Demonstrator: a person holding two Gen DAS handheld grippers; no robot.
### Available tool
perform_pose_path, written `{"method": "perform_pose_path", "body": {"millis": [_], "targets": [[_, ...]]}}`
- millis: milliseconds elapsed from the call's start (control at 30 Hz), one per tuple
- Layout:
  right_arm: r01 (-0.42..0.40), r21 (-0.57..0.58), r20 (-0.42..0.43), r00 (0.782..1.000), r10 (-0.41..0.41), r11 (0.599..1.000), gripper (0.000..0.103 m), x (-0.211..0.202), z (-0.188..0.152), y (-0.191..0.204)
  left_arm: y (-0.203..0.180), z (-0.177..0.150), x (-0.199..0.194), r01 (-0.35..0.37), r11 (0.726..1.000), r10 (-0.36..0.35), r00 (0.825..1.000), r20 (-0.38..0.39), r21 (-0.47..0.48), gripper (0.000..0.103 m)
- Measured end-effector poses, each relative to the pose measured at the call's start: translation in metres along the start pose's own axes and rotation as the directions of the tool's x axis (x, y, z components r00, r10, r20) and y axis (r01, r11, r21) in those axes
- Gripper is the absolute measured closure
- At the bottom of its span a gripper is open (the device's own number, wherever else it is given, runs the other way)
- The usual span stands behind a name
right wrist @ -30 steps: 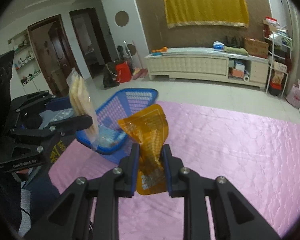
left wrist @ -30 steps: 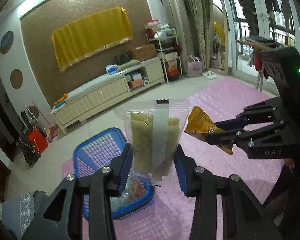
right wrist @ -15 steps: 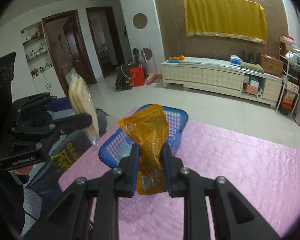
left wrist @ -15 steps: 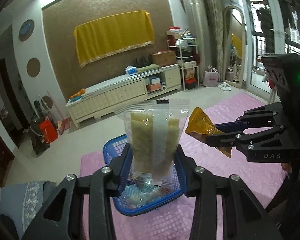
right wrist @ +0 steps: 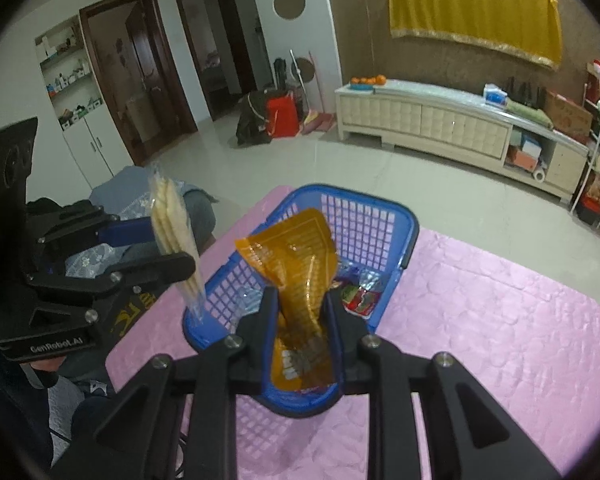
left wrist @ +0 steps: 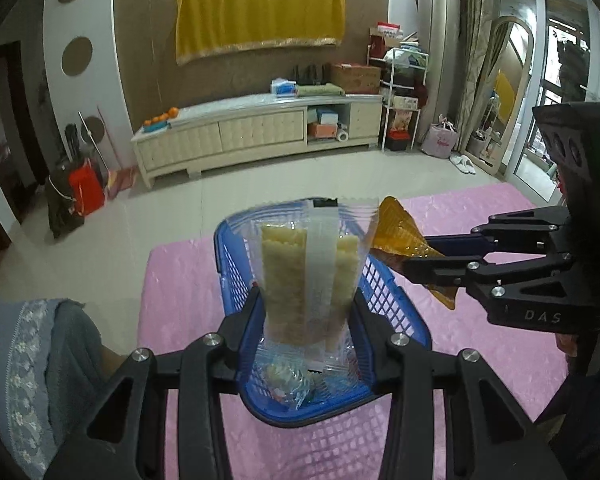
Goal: Organize snacks
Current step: 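Open both tools to drop the cracker pack and pouch into the basket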
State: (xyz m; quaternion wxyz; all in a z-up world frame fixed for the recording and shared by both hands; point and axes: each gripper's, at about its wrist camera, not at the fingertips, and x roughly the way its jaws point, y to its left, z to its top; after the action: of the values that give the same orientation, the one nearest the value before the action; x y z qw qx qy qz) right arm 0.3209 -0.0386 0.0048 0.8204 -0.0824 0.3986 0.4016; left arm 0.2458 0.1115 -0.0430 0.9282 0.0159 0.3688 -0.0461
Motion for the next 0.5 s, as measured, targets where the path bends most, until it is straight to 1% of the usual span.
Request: {"method": "perform_pose_path", "body": {"millis": [233,300,400,433,467,500], "targets": [[0.011,0.009,-0.044,0.999,-0.011,1.0,0.075,0.021,-0.002,-0.008,0.004,0.0,0.021,0.027,1.0,-0.027,0.999,-0.031,-0.005,0.064],[0.015,0.01,-0.049,0.999,-0.014,1.0,0.075,0.024,-0.003,-0.011,0.005,0.001,0.024,0.026,1.0,-0.026,0.999,-0.037,-0.007,0.064],[-0.007,0.017,-0.039,0.999,0.007,1.0,0.074,0.023,-0.002,-0.012,0.005,0.004,0.028,0.037,0.999,-0.038,0.998,-0.046,-0.007,0.063],[-0.003,0.012,-0.03,1.0,0.004,1.0,0.068,0.023,-0.002,-0.011,0.004,0.003,0.03,0.032,0.999,-0.032,0.998,-0.05,-0.003,0.063],[0.008,0.003,-0.021,1.0,-0.008,1.0,0.06,0.022,-0.001,-0.011,0.004,0.003,0.031,0.021,1.0,-0.021,0.999,-0.048,-0.001,0.059],[0.022,-0.003,-0.012,1.0,-0.022,1.0,0.055,0.022,-0.001,-0.011,0.004,0.002,0.032,0.015,1.0,-0.015,0.999,-0.044,0.0,0.051]]}}
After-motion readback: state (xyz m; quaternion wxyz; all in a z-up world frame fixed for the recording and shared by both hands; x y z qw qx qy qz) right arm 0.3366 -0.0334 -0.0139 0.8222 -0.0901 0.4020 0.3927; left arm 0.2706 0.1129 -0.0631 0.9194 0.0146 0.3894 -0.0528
